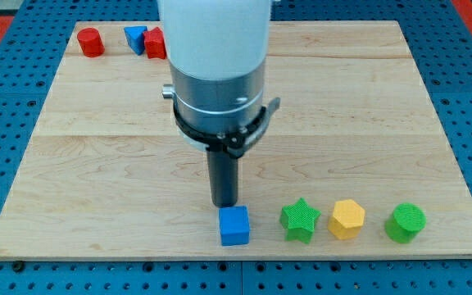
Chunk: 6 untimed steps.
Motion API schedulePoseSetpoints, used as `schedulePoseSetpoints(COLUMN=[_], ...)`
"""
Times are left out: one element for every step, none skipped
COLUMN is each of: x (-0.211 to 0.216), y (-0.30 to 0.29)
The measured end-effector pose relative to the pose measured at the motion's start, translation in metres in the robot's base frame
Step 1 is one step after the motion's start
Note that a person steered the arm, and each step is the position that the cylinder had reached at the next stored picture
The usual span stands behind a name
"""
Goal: Move the blue cube left to the green star
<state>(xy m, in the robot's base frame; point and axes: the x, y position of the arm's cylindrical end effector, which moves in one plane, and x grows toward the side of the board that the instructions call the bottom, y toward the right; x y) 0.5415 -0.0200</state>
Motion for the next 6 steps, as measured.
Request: schedulePoseSetpoints(x=[-0.039,-0.033,0.024,0.076,0.077,0.076], y=[0.0,-0.035,-0.072,-0.085,-0.07,-0.026])
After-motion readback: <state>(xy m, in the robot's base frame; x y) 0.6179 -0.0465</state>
